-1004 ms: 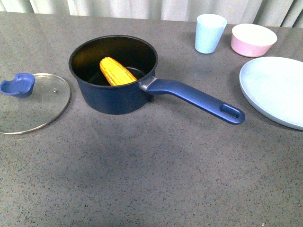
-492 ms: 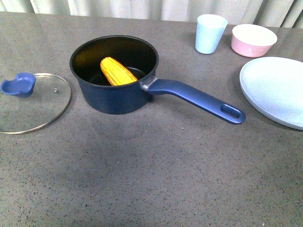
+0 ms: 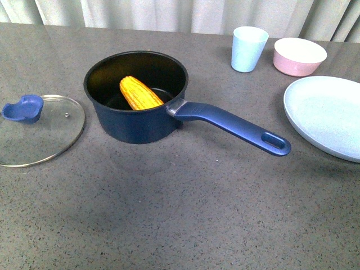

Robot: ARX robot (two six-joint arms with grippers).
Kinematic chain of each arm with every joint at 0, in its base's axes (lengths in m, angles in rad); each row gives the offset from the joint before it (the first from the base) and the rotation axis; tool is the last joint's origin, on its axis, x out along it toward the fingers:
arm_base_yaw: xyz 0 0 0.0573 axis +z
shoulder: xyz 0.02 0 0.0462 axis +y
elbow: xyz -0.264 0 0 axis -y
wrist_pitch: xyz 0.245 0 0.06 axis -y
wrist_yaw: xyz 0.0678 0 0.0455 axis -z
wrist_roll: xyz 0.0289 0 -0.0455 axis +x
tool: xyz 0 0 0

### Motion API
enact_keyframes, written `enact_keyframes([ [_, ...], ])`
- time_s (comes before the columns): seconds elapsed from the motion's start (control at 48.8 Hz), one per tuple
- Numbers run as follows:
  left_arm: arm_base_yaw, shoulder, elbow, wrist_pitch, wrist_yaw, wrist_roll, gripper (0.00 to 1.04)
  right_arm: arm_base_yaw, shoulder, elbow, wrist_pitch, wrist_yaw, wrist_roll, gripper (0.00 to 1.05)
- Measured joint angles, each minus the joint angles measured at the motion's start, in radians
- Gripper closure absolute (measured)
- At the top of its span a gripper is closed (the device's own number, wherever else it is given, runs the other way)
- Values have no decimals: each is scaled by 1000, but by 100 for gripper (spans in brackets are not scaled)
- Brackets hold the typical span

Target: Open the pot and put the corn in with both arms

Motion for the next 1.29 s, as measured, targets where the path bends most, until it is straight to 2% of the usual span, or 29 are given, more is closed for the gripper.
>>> enact_keyframes([
  [0.205, 0, 0, 0, 0, 0, 0, 9, -11, -132, -38, -92, -6, 0, 103],
  [0.348, 0, 0, 0, 0, 0, 0, 9, -12, -162, -60, -77, -9, 0, 103],
  [0.779, 0, 0, 0, 0, 1, 0, 9, -13, -406, -60, -311, -7, 0, 103],
  [1.291, 0, 0, 0, 0, 1, 0, 9, -13, -531, -60, -437, -7, 0, 103],
])
